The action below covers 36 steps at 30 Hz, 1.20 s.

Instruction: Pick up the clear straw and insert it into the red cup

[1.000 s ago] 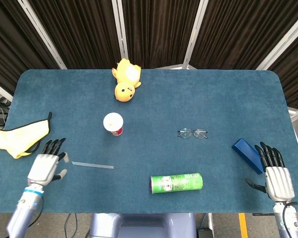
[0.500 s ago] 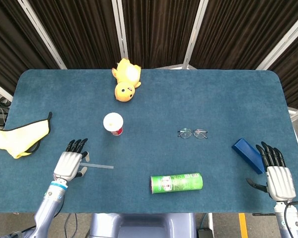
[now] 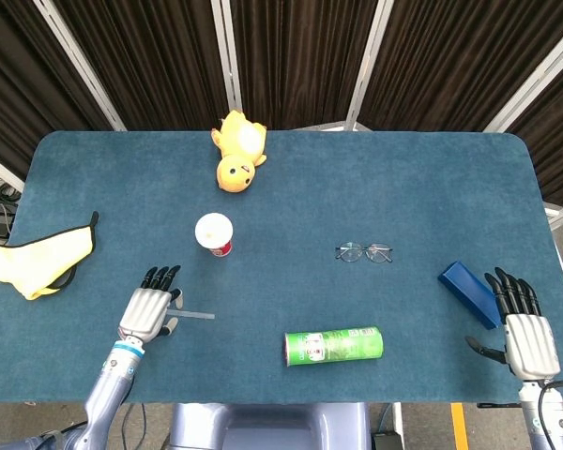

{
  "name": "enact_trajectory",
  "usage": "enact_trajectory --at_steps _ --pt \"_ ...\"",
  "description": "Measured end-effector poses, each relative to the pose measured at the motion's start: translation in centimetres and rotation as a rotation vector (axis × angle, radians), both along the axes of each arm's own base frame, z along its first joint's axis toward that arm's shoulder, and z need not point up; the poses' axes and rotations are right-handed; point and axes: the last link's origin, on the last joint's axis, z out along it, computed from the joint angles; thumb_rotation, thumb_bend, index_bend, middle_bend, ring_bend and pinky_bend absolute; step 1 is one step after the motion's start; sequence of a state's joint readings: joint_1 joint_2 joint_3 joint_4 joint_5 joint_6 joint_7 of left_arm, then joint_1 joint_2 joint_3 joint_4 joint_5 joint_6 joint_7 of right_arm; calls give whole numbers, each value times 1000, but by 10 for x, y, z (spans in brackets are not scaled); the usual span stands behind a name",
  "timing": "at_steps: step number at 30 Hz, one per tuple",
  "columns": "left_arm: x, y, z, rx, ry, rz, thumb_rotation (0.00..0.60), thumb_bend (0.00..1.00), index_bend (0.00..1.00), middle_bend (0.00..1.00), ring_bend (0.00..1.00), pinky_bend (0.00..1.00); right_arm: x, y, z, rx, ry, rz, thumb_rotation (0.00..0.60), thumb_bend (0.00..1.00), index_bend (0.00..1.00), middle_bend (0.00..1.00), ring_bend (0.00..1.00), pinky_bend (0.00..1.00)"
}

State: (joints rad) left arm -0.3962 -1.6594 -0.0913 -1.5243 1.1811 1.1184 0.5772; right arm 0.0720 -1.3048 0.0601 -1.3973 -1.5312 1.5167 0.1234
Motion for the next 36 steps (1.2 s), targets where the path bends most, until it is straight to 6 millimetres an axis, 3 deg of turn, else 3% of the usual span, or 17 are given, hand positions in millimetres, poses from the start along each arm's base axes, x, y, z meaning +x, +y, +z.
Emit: enact_trajectory --at_steps 11,22,28,36 --pt "5 2 -15 -16 6 5 600 347 486 0 0 0 0 0 1 0 -8 1 600 33 0 0 0 0" --pt "5 1 -17 -10 2 1 600 373 562 0 0 0 0 0 1 1 -10 -1 600 34 0 0 0 0" --pt "3 4 -9 20 -11 1 600 374 564 0 0 0 0 0 1 2 -8 -1 600 34 0 0 0 0" --pt "10 18 19 97 -94 12 600 374 564 0 0 0 0 0 0 2 -8 -1 600 34 0 0 0 0"
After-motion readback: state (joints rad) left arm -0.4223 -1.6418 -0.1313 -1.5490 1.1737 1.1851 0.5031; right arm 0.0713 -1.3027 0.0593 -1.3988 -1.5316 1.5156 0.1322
